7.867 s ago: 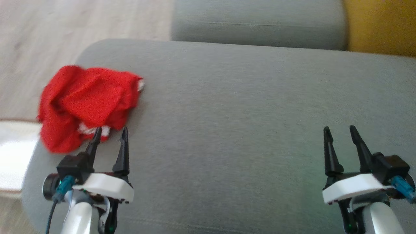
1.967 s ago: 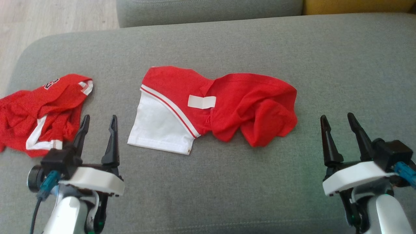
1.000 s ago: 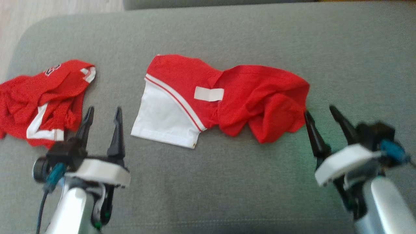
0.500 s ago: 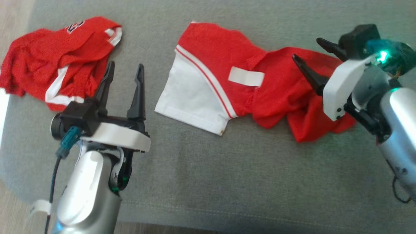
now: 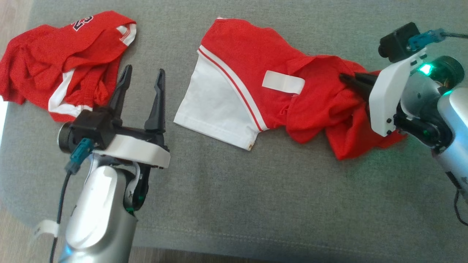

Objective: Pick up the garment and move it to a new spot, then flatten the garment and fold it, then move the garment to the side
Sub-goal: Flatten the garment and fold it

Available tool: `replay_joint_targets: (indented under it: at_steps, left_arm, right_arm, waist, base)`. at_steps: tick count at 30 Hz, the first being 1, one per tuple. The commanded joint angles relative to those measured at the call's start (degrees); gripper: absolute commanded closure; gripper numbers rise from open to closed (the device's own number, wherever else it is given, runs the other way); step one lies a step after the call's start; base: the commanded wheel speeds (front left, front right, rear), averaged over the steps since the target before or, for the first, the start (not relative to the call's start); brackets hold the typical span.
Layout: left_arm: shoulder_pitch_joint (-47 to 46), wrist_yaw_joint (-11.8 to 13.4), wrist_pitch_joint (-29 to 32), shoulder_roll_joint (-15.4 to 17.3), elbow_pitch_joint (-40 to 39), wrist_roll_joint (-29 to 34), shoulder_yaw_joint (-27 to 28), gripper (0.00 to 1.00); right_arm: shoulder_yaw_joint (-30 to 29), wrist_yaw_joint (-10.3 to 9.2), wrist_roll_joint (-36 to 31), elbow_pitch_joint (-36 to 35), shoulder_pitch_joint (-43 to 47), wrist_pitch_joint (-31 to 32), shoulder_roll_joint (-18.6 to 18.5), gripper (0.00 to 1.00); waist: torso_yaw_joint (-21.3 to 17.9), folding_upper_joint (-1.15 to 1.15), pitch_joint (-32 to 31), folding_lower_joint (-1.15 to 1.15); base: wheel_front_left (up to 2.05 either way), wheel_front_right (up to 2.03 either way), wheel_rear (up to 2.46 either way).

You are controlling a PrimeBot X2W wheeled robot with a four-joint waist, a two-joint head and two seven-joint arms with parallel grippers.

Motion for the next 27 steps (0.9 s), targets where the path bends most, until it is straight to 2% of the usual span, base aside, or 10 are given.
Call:
replay_joint_targets:
  at_steps: [1,7,12,20,25,26,27]
  left_arm:
    - [-1.87,-0.33,-0.69,0.72,-1.63,0.43,2.54,0.0]
    - [-1.17,-0.37,-0.69,0.73,-1.56,1.0,3.62,0.0]
    - [-0.18,-0.16,-0.69,0.83,-1.83,1.48,4.77,0.0]
    - [1.41,-0.06,-0.69,0.91,-2.56,1.77,6.12,0.0]
    - [2.89,0.29,-0.69,1.17,-3.13,1.67,7.26,0.0]
    - [3.17,0.39,-0.69,1.19,-3.2,1.63,7.45,0.0]
    - [3.45,0.49,-0.69,1.24,-3.28,1.63,7.64,0.0]
  right_arm:
    - [-0.29,-0.04,0.91,-2.35,0.02,-0.78,-1.06,1.0]
    - [-3.6,-0.04,2.0,-5.08,3.07,-6.14,-1.66,1.0]
    - [-11.26,-0.04,-0.83,-6.87,8.29,-14.71,-0.84,1.0]
    - [-31.46,-0.04,-6.72,-3.55,23.17,-20.18,7.22,1.0]
    - [-38.41,-0.04,-11.35,-7.47,33.33,-20.19,14.48,1.0]
    - [-39.76,-0.04,-12.01,-8.42,34.98,-20.24,16.24,0.64]
    - [-40.93,-0.04,-13.1,-9.43,36.41,-20.44,17.73,0.0]
  waist:
    - [-0.29,0.0,-0.29,0.0]
    - [-1.36,0.0,-1.35,0.0]
    - [-2.77,0.0,-2.72,0.0]
    - [-4.5,0.0,-4.13,0.0]
    - [-5.93,0.0,-4.24,0.0]
    - [-6.2,0.0,-4.23,0.0]
    - [-6.49,0.0,-4.27,0.0]
  base:
    - [0.0,0.0,0.0]
    - [0.0,0.0,0.0]
    - [0.0,0.0,0.0]
    - [0.0,0.0,0.0]
    - [0.0,0.0,0.0]
    - [0.0,0.0,0.0]
    - [0.0,0.0,0.0]
